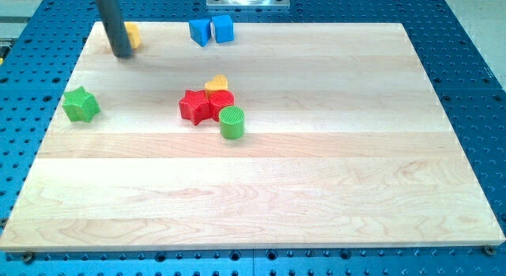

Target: Move the yellow blocks into the red blocks

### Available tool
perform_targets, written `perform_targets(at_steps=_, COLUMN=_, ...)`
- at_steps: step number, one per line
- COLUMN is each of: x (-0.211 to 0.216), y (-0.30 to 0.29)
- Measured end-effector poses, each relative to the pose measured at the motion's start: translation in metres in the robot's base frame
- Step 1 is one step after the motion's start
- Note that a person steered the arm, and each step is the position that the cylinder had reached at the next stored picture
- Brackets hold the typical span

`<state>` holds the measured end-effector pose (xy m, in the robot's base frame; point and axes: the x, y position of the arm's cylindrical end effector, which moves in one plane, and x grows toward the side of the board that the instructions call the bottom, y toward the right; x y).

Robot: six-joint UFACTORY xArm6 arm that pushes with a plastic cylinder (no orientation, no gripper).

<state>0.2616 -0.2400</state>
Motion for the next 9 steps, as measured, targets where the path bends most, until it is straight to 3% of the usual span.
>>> perform_targets(at_steps=2, x=-0.037, y=-0.053)
perform_targets(at_steps=3, x=-0.065, y=-0.030)
perform_targets(at_steps=4, x=-0.007, y=-0.008)
perform_targets(at_steps=5, x=0.093, y=0.010)
perform_targets(at_steps=6, x=0.074, y=-0.030)
perform_targets(at_steps=7, x=0.027, y=-0.040)
perform_targets(at_steps=8, x=-0.017, y=-0.025)
perform_targets(at_steps=9, x=-0.035, y=0.008)
